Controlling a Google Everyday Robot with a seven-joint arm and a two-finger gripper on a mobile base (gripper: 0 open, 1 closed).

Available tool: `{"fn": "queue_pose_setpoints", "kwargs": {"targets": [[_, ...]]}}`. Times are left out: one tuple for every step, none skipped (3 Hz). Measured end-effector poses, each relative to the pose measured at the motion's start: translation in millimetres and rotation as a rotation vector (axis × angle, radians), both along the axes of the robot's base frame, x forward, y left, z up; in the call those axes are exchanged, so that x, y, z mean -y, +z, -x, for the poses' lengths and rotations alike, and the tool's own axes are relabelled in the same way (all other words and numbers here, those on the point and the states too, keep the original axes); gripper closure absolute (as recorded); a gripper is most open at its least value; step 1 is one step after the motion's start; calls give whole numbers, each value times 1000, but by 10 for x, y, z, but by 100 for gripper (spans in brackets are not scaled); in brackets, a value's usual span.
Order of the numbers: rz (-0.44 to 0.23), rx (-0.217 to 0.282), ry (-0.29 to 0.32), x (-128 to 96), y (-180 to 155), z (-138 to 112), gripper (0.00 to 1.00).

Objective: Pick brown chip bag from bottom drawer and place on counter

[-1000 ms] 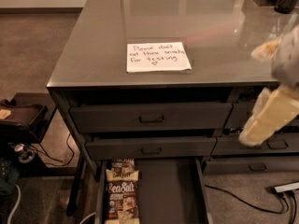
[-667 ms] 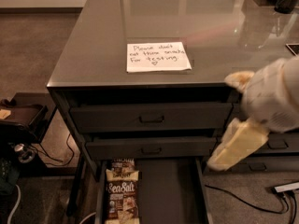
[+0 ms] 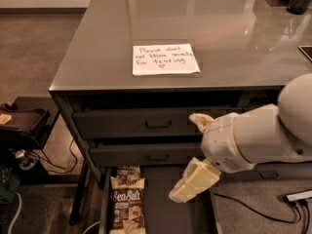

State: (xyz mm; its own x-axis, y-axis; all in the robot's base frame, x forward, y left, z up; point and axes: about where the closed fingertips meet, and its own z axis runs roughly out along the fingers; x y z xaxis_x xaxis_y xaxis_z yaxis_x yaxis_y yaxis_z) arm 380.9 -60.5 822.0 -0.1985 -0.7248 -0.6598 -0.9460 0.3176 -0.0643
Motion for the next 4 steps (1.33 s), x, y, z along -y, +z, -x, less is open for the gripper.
{"fn": "queue_pose_setpoints", "kwargs": {"targets": [[0, 0, -3, 11, 0, -1, 0], [60, 58, 53, -47, -359, -67, 0], [127, 119, 216, -323, -1190, -136, 0], [152, 158, 317, -600, -1941, -332, 0]]}}
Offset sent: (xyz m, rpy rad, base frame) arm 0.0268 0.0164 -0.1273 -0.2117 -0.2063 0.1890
